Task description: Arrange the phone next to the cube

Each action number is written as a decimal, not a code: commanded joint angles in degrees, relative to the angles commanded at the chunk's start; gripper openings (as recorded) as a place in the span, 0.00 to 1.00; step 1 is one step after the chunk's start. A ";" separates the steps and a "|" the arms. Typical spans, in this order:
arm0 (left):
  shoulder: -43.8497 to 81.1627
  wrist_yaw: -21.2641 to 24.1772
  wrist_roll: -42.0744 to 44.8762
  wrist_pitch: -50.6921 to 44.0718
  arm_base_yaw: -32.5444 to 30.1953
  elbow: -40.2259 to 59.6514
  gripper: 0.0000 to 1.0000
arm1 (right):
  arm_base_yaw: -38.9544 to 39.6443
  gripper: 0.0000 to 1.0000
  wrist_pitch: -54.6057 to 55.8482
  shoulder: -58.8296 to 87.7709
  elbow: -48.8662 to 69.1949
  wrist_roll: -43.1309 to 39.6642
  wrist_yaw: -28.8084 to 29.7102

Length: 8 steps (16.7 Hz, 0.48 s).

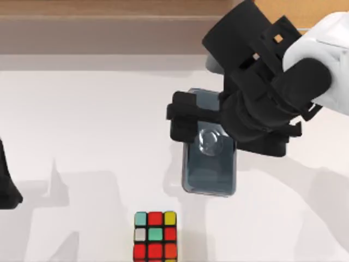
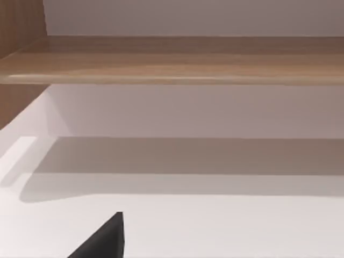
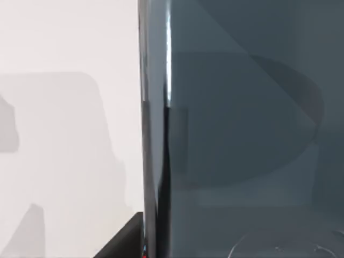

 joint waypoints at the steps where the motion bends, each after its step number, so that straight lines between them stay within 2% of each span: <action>1: 0.00 0.00 0.00 0.00 0.00 0.00 1.00 | 0.15 0.00 0.30 -0.02 -0.37 0.17 -0.06; 8: 0.00 0.00 0.00 0.00 0.00 0.00 1.00 | 1.54 0.00 2.40 -0.15 -5.11 1.54 -0.45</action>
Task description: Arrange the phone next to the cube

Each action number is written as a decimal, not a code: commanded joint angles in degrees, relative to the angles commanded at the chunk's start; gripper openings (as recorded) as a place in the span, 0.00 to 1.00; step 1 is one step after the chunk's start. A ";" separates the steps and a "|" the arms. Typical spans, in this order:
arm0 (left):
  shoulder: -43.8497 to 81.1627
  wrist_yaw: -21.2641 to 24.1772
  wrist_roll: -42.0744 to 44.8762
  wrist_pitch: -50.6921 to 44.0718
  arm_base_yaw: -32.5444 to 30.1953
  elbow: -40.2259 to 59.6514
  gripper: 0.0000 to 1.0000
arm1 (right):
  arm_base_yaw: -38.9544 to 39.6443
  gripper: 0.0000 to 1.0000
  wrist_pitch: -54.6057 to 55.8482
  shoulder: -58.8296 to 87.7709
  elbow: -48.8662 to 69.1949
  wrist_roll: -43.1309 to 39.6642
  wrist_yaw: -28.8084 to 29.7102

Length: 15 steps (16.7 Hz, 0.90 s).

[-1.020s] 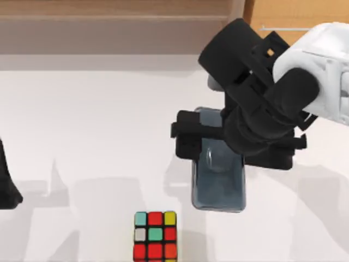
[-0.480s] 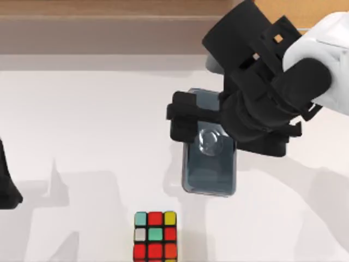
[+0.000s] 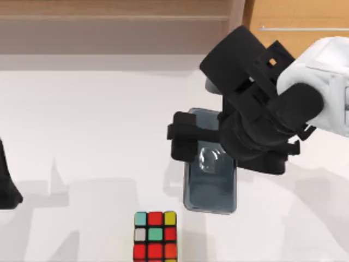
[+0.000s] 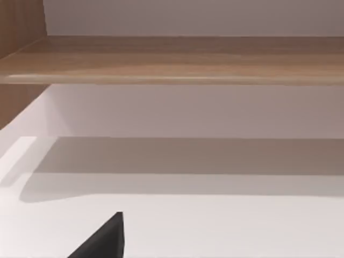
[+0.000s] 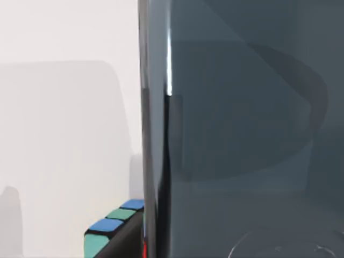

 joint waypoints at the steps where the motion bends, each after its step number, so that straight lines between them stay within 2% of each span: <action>1: 0.00 0.00 0.00 0.00 0.00 0.00 1.00 | 0.22 0.00 0.28 0.05 -0.98 0.19 -0.04; 15: 0.00 0.00 0.00 0.00 0.00 0.00 1.00 | 2.68 0.00 2.07 9.03 -16.69 2.09 0.36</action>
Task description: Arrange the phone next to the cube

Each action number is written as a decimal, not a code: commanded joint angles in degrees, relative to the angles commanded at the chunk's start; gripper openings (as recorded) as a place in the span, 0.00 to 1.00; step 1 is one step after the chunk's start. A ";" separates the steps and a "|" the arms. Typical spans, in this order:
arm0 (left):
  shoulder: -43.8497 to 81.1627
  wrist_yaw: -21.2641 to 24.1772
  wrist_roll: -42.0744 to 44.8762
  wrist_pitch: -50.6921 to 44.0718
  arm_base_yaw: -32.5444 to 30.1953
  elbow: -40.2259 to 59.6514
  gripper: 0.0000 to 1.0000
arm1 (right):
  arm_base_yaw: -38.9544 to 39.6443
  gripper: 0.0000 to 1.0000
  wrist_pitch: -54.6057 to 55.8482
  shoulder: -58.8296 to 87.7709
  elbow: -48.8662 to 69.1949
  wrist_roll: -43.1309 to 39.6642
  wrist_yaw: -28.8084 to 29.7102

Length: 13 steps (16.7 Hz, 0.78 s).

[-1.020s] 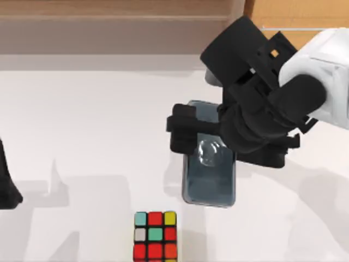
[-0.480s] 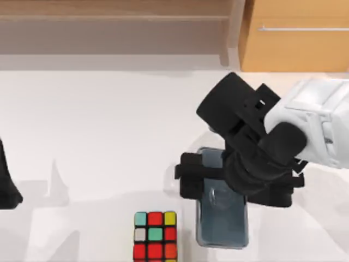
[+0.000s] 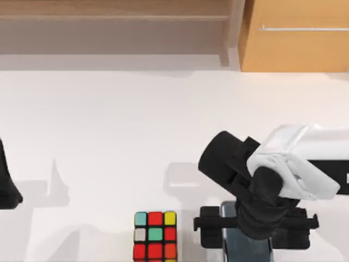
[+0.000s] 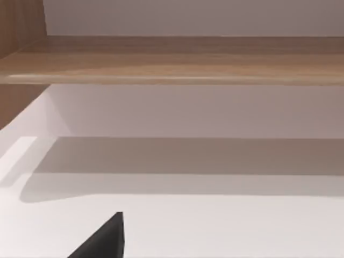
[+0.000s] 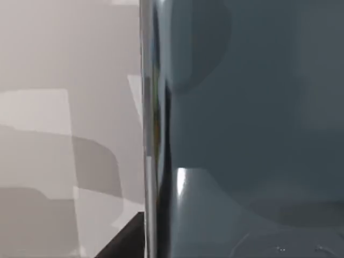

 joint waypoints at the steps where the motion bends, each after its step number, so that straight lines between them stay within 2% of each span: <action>1: 0.00 0.00 0.00 0.00 0.00 0.00 1.00 | 0.00 0.00 0.00 0.00 0.00 0.00 0.00; 6: 0.00 0.00 0.00 0.00 0.00 0.00 1.00 | 0.00 0.00 0.00 0.00 0.00 0.00 0.00; 13: 0.00 0.00 0.00 0.00 0.00 0.00 1.00 | 0.00 0.53 0.00 0.00 0.00 0.00 0.00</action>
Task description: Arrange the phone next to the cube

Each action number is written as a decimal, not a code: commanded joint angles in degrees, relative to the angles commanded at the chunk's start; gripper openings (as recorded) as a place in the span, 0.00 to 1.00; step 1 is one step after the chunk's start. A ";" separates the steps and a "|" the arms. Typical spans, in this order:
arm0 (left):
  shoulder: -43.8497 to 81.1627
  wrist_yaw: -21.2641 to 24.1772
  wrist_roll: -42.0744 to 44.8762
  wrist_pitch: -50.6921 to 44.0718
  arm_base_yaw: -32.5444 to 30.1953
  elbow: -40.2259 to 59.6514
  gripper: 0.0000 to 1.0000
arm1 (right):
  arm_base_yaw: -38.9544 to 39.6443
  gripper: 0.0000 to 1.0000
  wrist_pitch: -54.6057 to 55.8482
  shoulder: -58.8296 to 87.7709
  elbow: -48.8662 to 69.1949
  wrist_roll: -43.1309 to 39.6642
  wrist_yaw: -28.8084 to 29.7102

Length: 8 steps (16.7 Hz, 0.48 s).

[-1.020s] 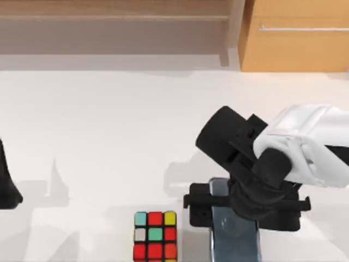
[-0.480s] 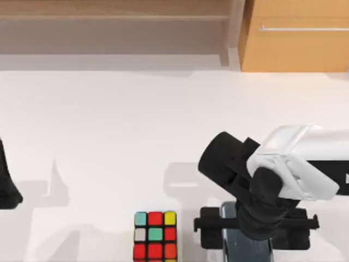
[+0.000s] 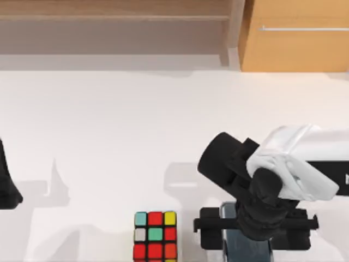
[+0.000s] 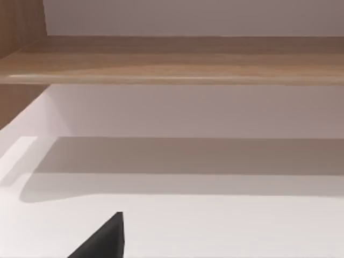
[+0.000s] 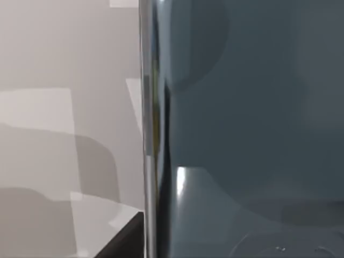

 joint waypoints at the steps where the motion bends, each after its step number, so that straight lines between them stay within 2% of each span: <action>1: 0.00 0.00 0.00 0.00 0.00 0.00 1.00 | 0.00 0.60 0.00 0.00 0.00 0.00 0.00; 6: 0.00 0.00 0.00 0.00 0.00 0.00 1.00 | 0.00 0.98 0.00 0.00 0.00 0.00 0.00; 8: 0.00 0.00 0.00 0.00 0.00 0.00 1.00 | 0.00 1.00 0.00 0.00 0.00 0.00 0.00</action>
